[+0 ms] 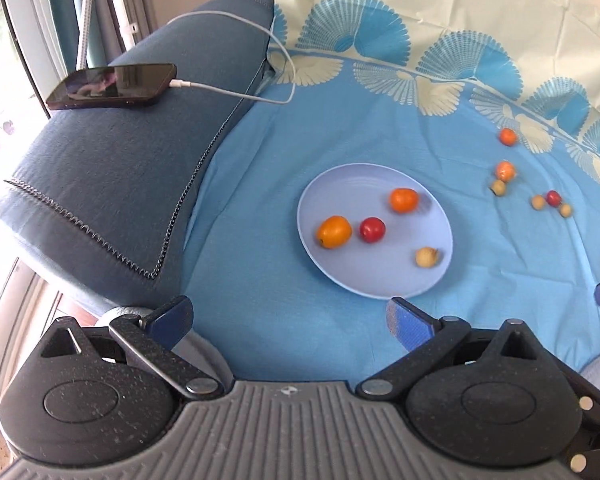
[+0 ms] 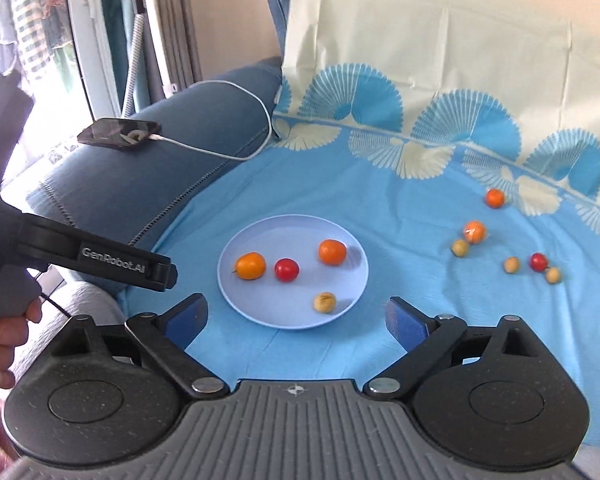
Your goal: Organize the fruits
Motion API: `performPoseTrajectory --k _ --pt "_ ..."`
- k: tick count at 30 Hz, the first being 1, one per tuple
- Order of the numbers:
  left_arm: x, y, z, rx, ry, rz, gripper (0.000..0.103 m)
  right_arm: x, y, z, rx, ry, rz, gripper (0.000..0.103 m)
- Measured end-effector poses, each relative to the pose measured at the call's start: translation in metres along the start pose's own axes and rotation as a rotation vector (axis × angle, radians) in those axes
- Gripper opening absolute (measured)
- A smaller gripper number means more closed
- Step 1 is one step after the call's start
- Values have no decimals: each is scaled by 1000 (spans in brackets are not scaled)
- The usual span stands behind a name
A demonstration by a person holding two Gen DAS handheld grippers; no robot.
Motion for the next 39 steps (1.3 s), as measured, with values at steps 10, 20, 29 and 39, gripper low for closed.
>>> performPoseTrajectory --k 10,20,29,39 --pt "24 24 -43 59 2 53 103 6 12 -58 112 74 12 99" --pt "37 32 -75 125 -2 90 103 4 20 -93 192 84 -12 100" --pt "36 35 -83 139 0 90 103 5 25 -106 216 95 -7 101" --pt "32 36 -85 146 -3 78 103 0 24 -108 212 94 -17 101"
Point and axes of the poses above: each gripper's, at about its wrist camera, not at the fingertips, and z roughly the way its jaws point, x to its right, y to its underside, the point moved 7 cm from there along z, roughly the way its jaws point, and after that the axes turned 1 degree about z, right-handed, at the moved point
